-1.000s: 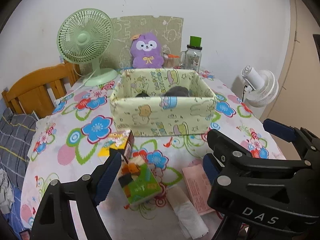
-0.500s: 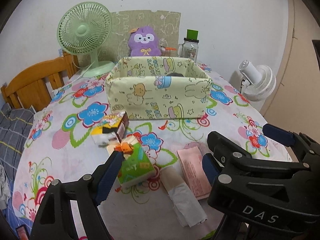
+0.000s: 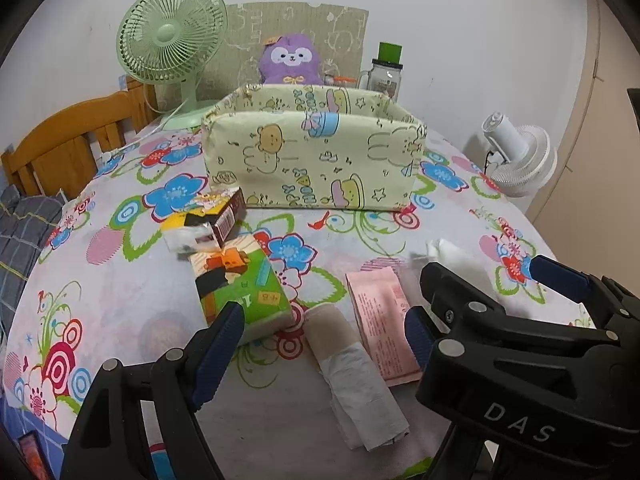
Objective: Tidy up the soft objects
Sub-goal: 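Grasp the white folded cloth in clear plastic with the right gripper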
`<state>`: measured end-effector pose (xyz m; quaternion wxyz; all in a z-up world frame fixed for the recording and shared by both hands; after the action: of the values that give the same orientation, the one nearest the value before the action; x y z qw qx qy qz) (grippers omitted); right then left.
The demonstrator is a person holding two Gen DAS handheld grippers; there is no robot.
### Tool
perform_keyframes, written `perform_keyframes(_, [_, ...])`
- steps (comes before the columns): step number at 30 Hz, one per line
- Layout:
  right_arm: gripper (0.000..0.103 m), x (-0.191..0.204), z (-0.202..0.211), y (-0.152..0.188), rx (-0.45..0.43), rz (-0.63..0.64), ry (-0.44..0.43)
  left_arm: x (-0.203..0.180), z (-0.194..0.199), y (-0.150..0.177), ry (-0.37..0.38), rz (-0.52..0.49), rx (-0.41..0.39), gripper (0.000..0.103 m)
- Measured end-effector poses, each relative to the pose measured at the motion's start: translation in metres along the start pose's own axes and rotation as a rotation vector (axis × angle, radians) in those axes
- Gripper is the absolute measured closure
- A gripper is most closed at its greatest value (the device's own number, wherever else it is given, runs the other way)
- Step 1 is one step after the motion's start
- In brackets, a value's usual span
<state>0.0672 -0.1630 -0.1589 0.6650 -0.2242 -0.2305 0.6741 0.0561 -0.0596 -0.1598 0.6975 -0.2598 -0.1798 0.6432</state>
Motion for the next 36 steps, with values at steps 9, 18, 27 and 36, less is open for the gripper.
perform_keyframes(9, [0.009,-0.010,-0.022,0.007,0.057,-0.027,0.002,-0.004,-0.018,0.001,-0.020,-0.014,0.047,0.019])
perform_keyframes(18, [0.038,-0.017,-0.038,0.009,0.130,-0.068,-0.067,-0.005,-0.023,0.000,-0.027,-0.023,0.058,0.019])
perform_keyframes(27, [0.068,-0.005,-0.024,0.000,0.070,-0.016,-0.041,0.004,-0.015,-0.006,-0.018,0.008,0.038,0.019])
perform_keyframes(36, [0.073,0.010,-0.021,-0.011,0.037,-0.002,-0.051,0.032,-0.019,-0.015,-0.056,0.074,0.043,0.019])
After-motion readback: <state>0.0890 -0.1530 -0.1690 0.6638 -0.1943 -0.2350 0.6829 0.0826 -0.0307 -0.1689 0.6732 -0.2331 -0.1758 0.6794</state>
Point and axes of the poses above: each gripper's, at about its wrist camera, not at the fingertips, and z roughly against the way its jaws point, x to its left, y to its underside, the point moved 3 cm from there along -z, roughly the way its jaws point, and after that the axes turned 7 degrees about x, right-handed, at the moved point
